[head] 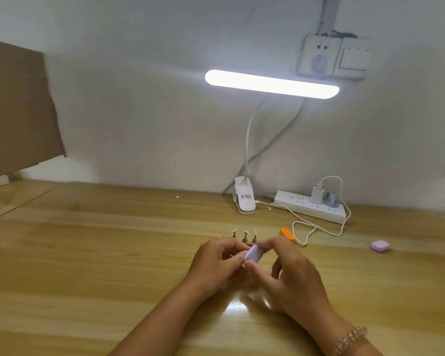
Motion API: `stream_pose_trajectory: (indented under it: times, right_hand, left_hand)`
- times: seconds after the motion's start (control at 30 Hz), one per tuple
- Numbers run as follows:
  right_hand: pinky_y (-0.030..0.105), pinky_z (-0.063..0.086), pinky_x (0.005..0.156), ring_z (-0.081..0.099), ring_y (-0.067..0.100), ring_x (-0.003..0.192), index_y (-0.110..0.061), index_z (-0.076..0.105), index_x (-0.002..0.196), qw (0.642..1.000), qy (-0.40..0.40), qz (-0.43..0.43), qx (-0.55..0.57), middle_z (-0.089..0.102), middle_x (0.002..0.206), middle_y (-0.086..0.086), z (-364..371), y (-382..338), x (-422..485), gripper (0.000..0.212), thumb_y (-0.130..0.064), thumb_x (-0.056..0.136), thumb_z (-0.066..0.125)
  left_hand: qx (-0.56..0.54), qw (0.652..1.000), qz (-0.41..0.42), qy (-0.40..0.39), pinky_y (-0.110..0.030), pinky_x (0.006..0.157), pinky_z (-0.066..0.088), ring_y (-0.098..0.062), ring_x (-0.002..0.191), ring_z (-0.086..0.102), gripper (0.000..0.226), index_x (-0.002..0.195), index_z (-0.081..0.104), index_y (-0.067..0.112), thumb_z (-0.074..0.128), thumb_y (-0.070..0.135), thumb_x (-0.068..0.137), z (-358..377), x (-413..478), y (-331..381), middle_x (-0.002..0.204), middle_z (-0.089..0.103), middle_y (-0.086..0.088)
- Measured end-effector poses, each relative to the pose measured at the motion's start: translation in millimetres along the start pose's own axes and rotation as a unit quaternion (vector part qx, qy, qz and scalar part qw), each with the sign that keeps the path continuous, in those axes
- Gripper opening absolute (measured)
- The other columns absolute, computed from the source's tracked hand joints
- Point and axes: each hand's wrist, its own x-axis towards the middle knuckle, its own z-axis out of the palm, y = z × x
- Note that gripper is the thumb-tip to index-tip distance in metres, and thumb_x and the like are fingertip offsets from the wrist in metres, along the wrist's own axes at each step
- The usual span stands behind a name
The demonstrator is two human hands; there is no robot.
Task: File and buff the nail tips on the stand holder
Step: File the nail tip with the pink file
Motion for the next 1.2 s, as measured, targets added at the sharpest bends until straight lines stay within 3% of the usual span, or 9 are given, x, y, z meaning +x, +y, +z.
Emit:
stream_pose_trajectory:
  times: [0.17,0.3,0.47,0.67,0.83,0.97,1.07,1.2]
  right_hand:
    - [0.029,0.048,0.062,0.058,0.008,0.064,-0.034,0.056,0.091,0.998,0.034,0.047,0.031,0.06,0.093,-0.028,1,7,4,0.028,-0.057,0.076,0.066]
    - [0.031,0.051,0.063,0.058,0.01,0.061,-0.036,0.057,0.095,0.999,-0.025,0.021,0.044,0.064,0.097,-0.022,3,5,0,0.031,-0.059,0.077,0.066]
    - [0.042,0.054,0.064,0.058,0.011,0.054,-0.036,0.056,0.093,0.989,0.061,0.096,0.098,0.065,0.093,-0.021,-2,12,7,0.023,-0.04,0.081,0.074]
    - [0.03,0.05,0.063,0.057,0.006,0.061,-0.035,0.055,0.103,0.999,-0.021,0.002,0.039,0.06,0.101,-0.023,4,-1,-1,0.032,-0.049,0.078,0.07]
    - [0.034,0.051,0.066,0.057,0.007,0.059,-0.034,0.055,0.1,0.999,0.013,0.039,0.005,0.06,0.099,-0.021,1,6,3,0.029,-0.047,0.081,0.072]
    - [0.032,0.051,0.063,0.058,0.009,0.061,-0.035,0.056,0.103,0.999,-0.029,0.01,0.023,0.06,0.102,-0.023,2,0,1,0.032,-0.046,0.078,0.072]
    - [0.035,0.052,0.066,0.058,0.008,0.059,-0.033,0.058,0.101,0.998,0.011,0.052,0.03,0.063,0.099,-0.022,1,6,5,0.029,-0.043,0.08,0.075]
    - [0.029,0.049,0.061,0.057,0.006,0.06,-0.035,0.057,0.102,0.999,-0.028,0.007,0.016,0.062,0.098,-0.026,2,1,-2,0.032,-0.051,0.078,0.072]
  left_hand:
    - [0.016,1.0,0.005,0.0,-0.046,0.084,0.057,-0.02,0.087,0.072,0.009,0.089,0.078,0.025,0.071,0.019,0.09,1,-1,1,0.086,0.076,0.006]
    - [0.026,0.999,0.015,0.013,-0.042,0.081,0.057,-0.017,0.083,0.07,0.013,0.091,0.075,0.022,0.065,0.015,0.094,1,-1,3,0.086,0.075,0.005]
    - [-0.008,1.0,0.005,0.025,-0.037,0.077,0.058,-0.013,0.067,0.071,0.016,0.087,0.068,0.022,0.059,0.02,0.099,1,0,4,0.089,0.075,0.008]
    - [0.022,1.0,0.005,-0.011,-0.042,0.079,0.059,-0.02,0.081,0.071,0.02,0.092,0.073,0.025,0.062,0.009,0.093,0,1,-1,0.092,0.074,0.007]
    - [0.013,1.0,0.008,-0.014,-0.032,0.069,0.054,-0.01,0.063,0.065,0.018,0.087,0.069,0.029,0.065,0.013,0.093,1,1,-1,0.084,0.071,0.009]
    - [0.001,1.0,-0.001,-0.005,-0.034,0.068,0.054,-0.011,0.063,0.063,0.014,0.09,0.068,0.024,0.064,0.011,0.093,1,0,-2,0.086,0.072,0.006]
    - [-0.002,1.0,0.004,-0.01,-0.033,0.066,0.052,-0.011,0.059,0.06,0.011,0.088,0.068,0.026,0.068,0.016,0.093,2,0,-1,0.087,0.074,0.005]
    - [-0.005,1.0,0.003,-0.015,-0.028,0.063,0.05,-0.009,0.059,0.06,0.016,0.094,0.075,0.022,0.065,0.01,0.092,1,1,-2,0.085,0.074,0.004]
